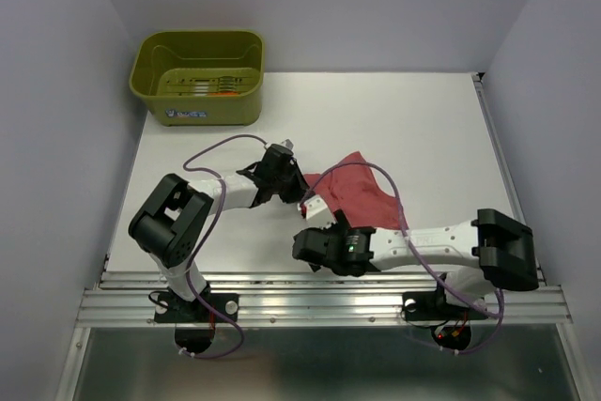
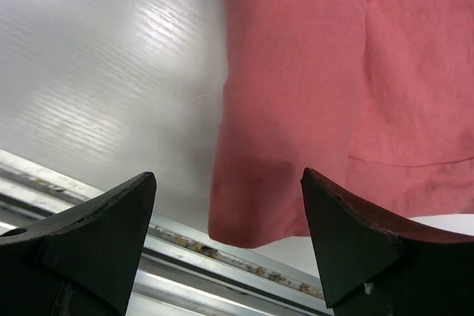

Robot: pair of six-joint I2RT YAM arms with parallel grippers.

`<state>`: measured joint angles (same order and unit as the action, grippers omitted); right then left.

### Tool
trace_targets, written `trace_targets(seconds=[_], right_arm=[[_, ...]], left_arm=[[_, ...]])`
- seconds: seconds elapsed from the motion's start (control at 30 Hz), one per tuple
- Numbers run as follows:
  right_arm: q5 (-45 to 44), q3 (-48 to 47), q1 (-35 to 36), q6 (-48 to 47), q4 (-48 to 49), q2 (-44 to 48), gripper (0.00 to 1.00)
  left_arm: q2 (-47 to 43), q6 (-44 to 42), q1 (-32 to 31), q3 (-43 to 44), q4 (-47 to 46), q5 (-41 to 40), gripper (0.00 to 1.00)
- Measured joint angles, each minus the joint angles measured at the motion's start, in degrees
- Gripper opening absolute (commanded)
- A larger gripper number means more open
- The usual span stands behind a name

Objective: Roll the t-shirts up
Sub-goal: Roll the T-shirt to the center of the board.

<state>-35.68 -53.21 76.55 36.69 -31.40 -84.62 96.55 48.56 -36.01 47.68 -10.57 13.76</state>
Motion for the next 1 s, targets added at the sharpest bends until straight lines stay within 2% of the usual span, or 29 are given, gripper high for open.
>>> trace_targets(seconds=[0.2,0.3,0.4,0.5,0.53,0.6,0.63,0.7,0.73,0.77,0.83,0.87,0.9,1.0], right_arm=[[-7.1,-4.4,4.2,2.7,-6.1,-11.1,0.81],[-9.9,-4.6,4.9,4.4,-8.5,-14.6,0.76],[-12.0,-4.6,4.9,6.1,-9.4,-15.4,0.66],[-13.2,-4.5,4.9,6.9,-9.3,-16.2,0.51],[-13.4,-4.3,4.9,7.3,-9.2,-16.6,0.4],[-14.1,-4.2,4.9,7.9,-9.1,-17.4,0.29],[-14.6,-4.1,4.9,8.3,-9.1,-17.8,0.18],[-15.6,-3.9,4.9,8.7,-9.1,-17.9,0.09],[-15.9,-4.0,4.9,8.8,-9.1,-17.8,0.01],[-16.1,-3.9,4.9,8.8,-9.1,-17.8,0.01],[-16.2,-3.9,4.9,8.9,-8.9,-17.8,0.01],[-16.2,-3.7,4.9,8.7,-8.7,-17.6,0.01],[-16.2,-3.2,4.9,8.4,-8.0,-17.1,0.01],[-15.2,-1.2,4.9,7.1,-5.3,-14.8,0.01]], left_arm=[[-0.1,0.2,0.0,0.5,1.4,-0.6,0.0],[-0.1,0.2,0.0,0.7,1.7,-0.7,0.0],[-0.1,0.2,0.0,0.7,1.9,-0.8,0.0],[-0.1,0.2,0.0,0.7,2.0,-0.9,0.0],[-0.1,0.2,0.0,0.7,2.1,-0.9,0.0],[-0.1,0.2,0.0,0.7,2.2,-1.0,0.0],[-0.1,0.2,0.0,0.7,2.3,-1.0,0.0],[-0.1,0.2,0.0,0.7,2.4,-1.1,0.0],[-0.2,0.2,0.0,0.7,2.5,-1.4,0.0],[-0.4,0.2,-0.2,0.7,2.8,-1.7,0.01],[-1.3,0.0,-0.3,0.5,3.0,-2.3,0.12],[-2.2,-0.1,-0.2,0.3,3.1,-2.6,0.25],[-2.9,-0.2,-0.2,0.0,3.2,-2.7,0.32],[-5.7,-1.3,0.0,-0.7,4.1,-3.1,0.48]])
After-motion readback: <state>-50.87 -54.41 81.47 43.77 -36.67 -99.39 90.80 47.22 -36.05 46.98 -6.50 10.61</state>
